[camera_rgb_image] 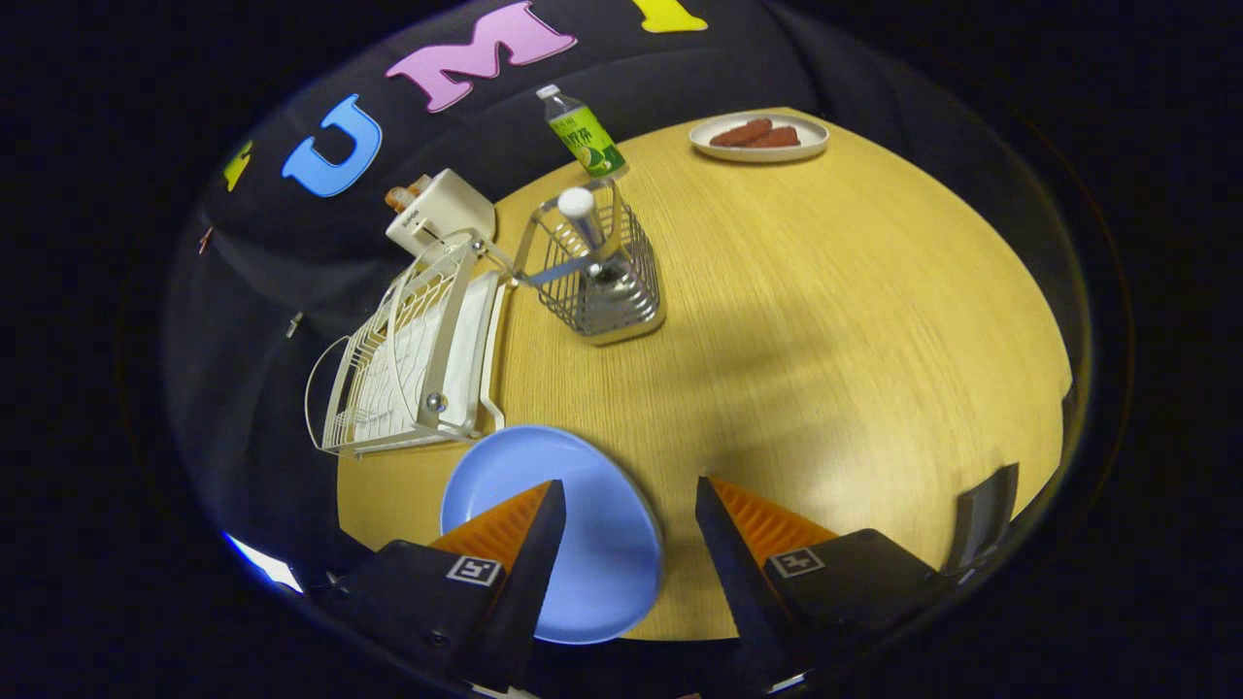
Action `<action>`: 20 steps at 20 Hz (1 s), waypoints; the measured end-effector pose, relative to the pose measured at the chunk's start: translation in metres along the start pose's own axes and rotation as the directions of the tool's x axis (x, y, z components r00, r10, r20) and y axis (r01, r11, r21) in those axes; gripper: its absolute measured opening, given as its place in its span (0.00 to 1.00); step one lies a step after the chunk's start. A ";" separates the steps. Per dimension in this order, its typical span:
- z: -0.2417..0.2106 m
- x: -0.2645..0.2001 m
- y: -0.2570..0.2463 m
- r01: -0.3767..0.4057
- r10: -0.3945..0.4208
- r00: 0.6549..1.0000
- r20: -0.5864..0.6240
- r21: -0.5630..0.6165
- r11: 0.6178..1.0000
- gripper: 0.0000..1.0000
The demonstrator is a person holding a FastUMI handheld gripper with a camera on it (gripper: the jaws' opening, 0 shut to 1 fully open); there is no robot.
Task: Take the plate from the dish rack, then take the spoon from the basket and place it into the plate.
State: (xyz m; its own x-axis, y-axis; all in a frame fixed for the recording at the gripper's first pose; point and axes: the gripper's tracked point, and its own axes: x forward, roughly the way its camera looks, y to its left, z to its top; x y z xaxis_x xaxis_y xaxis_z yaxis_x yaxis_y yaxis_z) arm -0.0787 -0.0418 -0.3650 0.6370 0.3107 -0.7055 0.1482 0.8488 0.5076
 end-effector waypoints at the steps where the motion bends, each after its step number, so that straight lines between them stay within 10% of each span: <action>1: 0.015 -0.007 -0.002 0.023 -0.021 0.999 0.043 -0.037 0.999 0.84; 9: 0.116 -0.013 0.009 0.094 -0.056 0.979 0.198 -0.186 0.978 0.83; 20: 0.126 0.027 0.016 0.100 -0.066 0.987 0.145 -0.241 0.965 0.44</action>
State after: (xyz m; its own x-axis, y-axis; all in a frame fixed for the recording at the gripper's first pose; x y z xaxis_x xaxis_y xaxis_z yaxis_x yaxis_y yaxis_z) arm 0.0360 -0.0733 -0.3137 0.7285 0.1883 -0.6586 0.0249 0.9536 0.3002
